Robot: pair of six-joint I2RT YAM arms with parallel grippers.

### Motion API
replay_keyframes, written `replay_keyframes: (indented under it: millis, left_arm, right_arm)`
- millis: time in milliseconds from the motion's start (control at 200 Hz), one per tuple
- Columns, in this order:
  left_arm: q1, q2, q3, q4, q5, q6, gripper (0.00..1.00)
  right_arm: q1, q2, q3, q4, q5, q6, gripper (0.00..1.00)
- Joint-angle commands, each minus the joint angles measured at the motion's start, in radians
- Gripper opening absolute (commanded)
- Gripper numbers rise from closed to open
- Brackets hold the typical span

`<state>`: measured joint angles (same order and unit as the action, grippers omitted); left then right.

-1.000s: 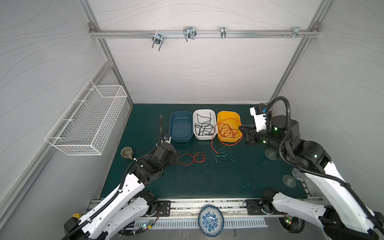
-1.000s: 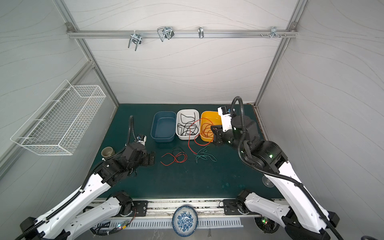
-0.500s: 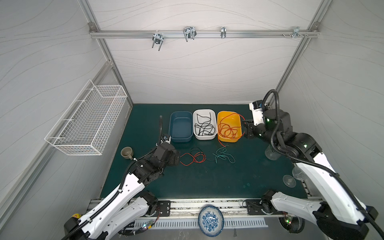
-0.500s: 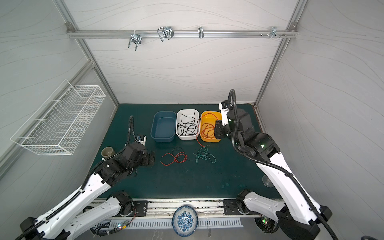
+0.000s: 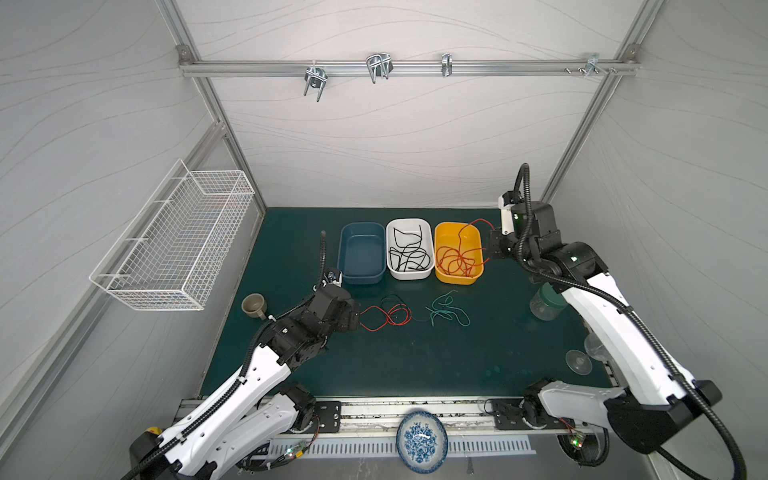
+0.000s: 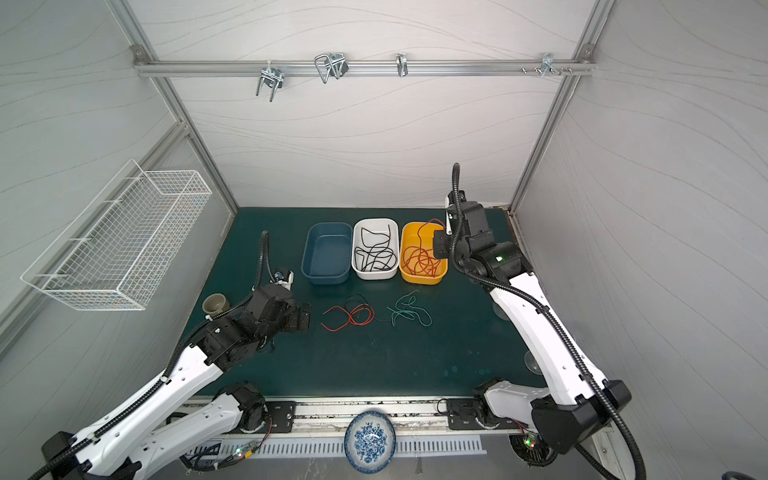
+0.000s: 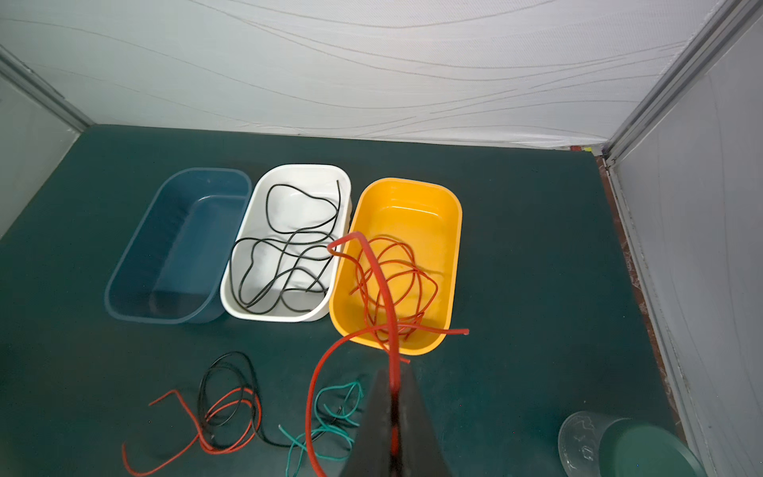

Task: Untangle the cables
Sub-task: 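Carry the red cable with the right gripper over the yellow bin, then lower the red cable into the yellow bin and open the right gripper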

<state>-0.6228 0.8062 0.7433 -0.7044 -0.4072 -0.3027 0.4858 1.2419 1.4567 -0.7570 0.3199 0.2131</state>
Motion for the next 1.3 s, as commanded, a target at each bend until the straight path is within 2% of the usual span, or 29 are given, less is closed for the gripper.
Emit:
replay_keyframes:
  millis: [0, 440, 885, 1295]
  left_arm:
    - [-0.003, 0.000, 0.007, 0.032, -0.009, -0.003, 1.00]
    - [-0.003, 0.000, 0.007, 0.034, -0.006, 0.000, 0.99]
    - [-0.003, -0.001, 0.008, 0.037, 0.000, 0.000, 1.00]
    - [-0.002, 0.002, 0.008, 0.038, 0.004, 0.000, 1.00]
  right_arm:
    - [-0.020, 0.032, -0.001, 0.074, 0.048, 0.013, 0.00]
    - [-0.064, 0.228, 0.088, 0.164, 0.043, 0.007, 0.00]
    - [-0.105, 0.381, 0.047, 0.243, -0.001, 0.004, 0.00]
    - [-0.118, 0.492, 0.003, 0.275, -0.073, 0.069, 0.00]
